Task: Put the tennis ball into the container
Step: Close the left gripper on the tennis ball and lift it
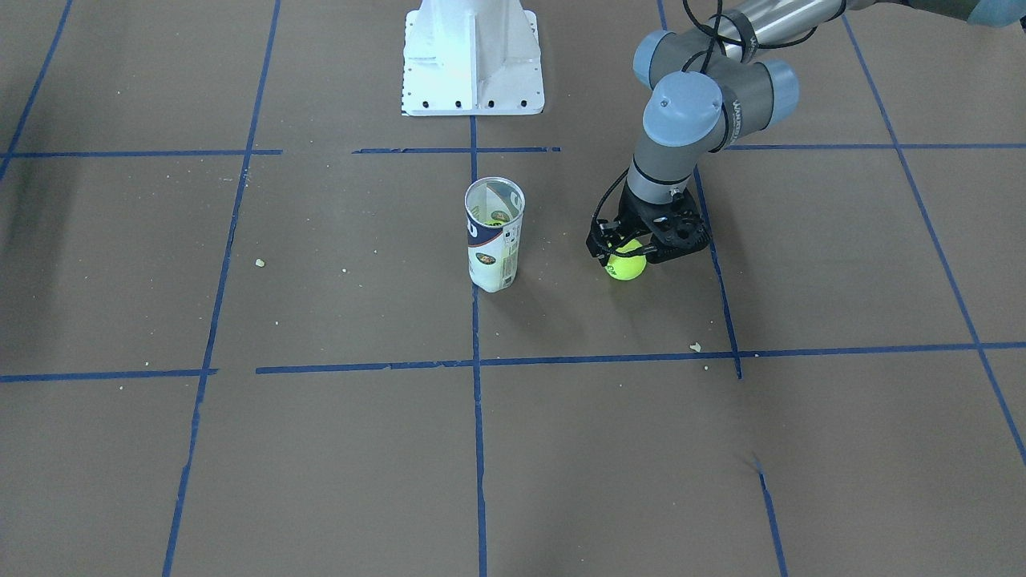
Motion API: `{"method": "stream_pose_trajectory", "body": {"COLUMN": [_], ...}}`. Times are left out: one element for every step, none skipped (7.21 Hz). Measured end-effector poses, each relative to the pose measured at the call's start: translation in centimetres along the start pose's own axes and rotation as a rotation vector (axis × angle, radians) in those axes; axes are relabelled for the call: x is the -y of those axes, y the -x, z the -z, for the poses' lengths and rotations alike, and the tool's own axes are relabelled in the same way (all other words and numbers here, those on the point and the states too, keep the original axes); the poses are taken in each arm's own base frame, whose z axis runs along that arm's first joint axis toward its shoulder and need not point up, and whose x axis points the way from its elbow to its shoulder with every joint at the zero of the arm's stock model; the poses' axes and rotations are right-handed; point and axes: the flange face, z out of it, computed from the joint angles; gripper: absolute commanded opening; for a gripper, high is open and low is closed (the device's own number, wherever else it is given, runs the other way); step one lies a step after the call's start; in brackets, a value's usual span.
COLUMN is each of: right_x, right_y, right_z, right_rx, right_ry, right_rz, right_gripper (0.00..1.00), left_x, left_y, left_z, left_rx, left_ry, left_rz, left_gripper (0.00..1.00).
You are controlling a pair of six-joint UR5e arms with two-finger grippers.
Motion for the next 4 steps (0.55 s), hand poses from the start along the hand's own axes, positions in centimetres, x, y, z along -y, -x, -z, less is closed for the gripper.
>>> {"method": "stream_pose_trajectory", "body": {"right_x": [0.00, -0.01, 0.00, 0.01], "right_y": [0.00, -0.01, 0.00, 0.01], "right_z": [0.00, -0.01, 0.00, 0.01], "right_rx": [0.000, 0.000, 0.000, 0.000], "right_ry": [0.000, 0.000, 0.000, 0.000], "right_rz": [0.000, 0.000, 0.000, 0.000], "right_gripper": [1.00, 1.00, 1.00, 1.00], "left_x": [-0.21, -0.39, -0.45, -0.38], "left_y": [0.01, -0.07, -0.14, -0.22], "left_z": [-0.62, -0.95, -1.22, -1.43], "left_rx": [0.002, 0.004, 0.002, -0.007], "left_ry": [0.004, 0.007, 0.008, 0.004], "left_rz": [-0.005, -0.010, -0.015, -0.019], "left_gripper": [0.99, 0.99, 0.98, 0.95]}}
